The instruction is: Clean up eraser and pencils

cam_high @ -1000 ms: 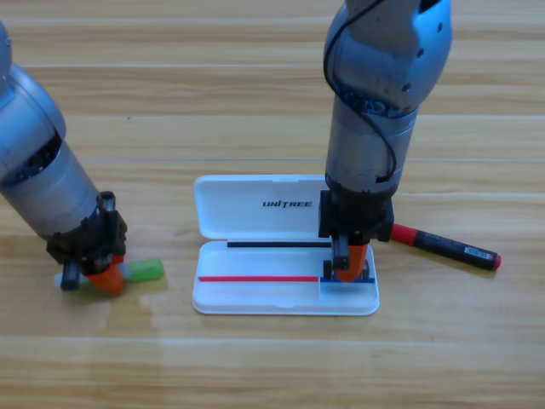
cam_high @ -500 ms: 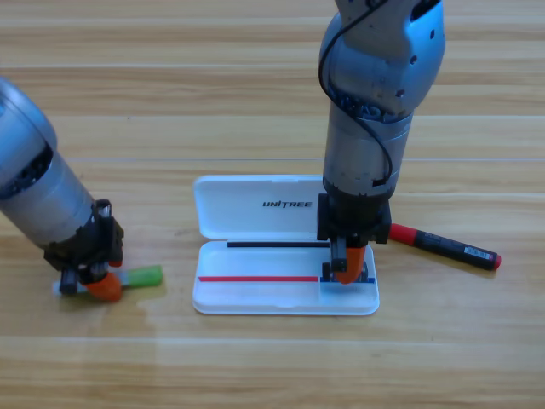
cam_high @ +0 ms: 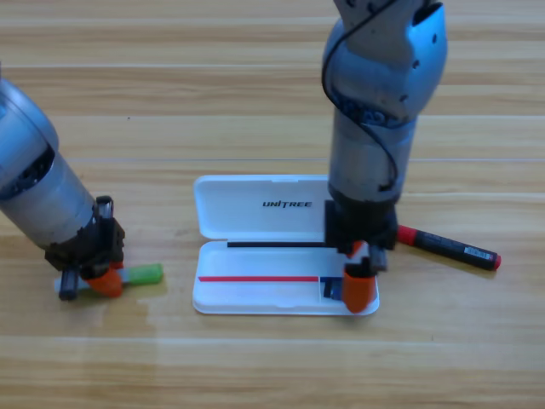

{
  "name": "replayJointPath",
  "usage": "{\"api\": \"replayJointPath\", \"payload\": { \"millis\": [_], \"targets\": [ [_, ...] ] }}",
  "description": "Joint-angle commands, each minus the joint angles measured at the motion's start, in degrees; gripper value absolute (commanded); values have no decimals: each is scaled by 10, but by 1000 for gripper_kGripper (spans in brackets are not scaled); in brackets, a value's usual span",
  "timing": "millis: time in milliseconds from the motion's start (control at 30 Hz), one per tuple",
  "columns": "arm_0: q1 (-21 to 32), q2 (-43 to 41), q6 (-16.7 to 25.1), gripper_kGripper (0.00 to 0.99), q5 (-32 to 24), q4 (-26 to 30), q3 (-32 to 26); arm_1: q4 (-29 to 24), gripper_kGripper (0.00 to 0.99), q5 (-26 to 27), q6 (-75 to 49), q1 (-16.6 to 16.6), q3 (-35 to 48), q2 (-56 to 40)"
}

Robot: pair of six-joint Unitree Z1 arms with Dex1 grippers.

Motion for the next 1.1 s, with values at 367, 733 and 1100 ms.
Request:
{"api": "replayJointPath", "payload": {
  "millis": [367,733,1100],
  "targets": [
    [11,42,20,196,5,-20,-1,-1,808,-32,-9,-71,159,-144],
    [24,37,32,0,8,-29,2,-98,808,-57,-47,-158,156,-37],
    [23,-82,44,0,15,189,-133,-111,802,-46,-68,-175,155,-1]
  ]
}}
